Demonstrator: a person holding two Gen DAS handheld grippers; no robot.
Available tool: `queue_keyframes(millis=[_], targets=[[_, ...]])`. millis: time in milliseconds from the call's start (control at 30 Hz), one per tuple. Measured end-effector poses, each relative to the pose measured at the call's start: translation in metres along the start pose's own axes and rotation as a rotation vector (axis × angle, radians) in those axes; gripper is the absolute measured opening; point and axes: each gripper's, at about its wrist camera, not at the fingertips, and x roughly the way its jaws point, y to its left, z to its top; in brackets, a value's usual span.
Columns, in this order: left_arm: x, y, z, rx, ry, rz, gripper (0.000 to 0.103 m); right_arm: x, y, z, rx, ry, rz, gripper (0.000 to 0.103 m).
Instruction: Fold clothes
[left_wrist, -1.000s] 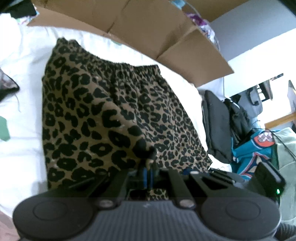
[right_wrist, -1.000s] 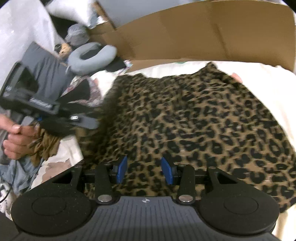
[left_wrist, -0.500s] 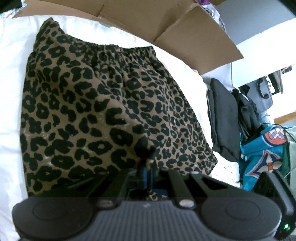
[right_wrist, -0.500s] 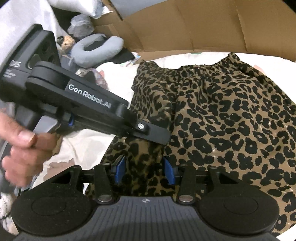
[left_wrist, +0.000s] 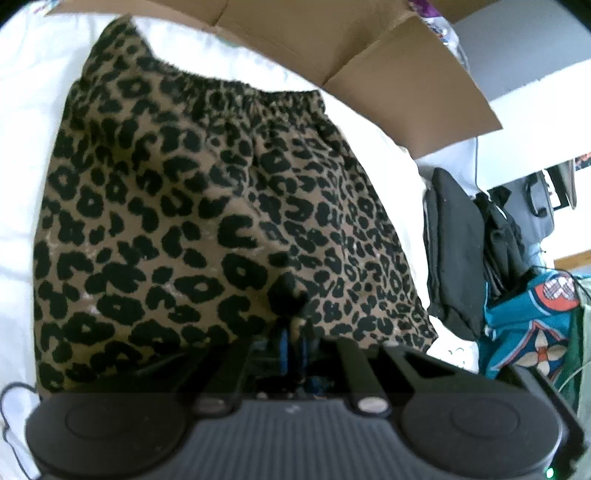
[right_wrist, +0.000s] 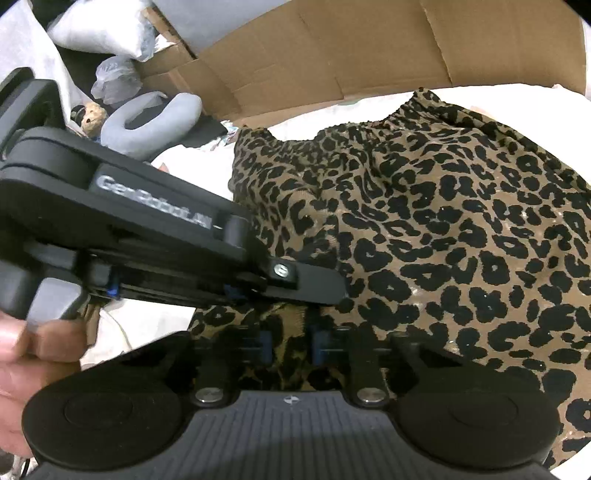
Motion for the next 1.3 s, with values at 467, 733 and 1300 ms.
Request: queue_keyframes(millis=[467, 733, 1300], targets=[[-0.028, 0.005, 0.011, 0.038, -0.082, 0.024, 0.061, -0.040, -0.017, 0.022, 0.007, -0.033, 0.001, 0.002], [-0.036, 0.018, 0.017, 0.019, -0.124, 0.088, 0.061, -0.064, -0.055, 0.016, 0.071, -0.070, -0.055, 0.001], [-0.017, 0.041, 0.003, 0.027, -0.032, 0.175, 0.061, -0.113, -0.134, 0.028, 0.309, -0.193, -0.165, 0.001]])
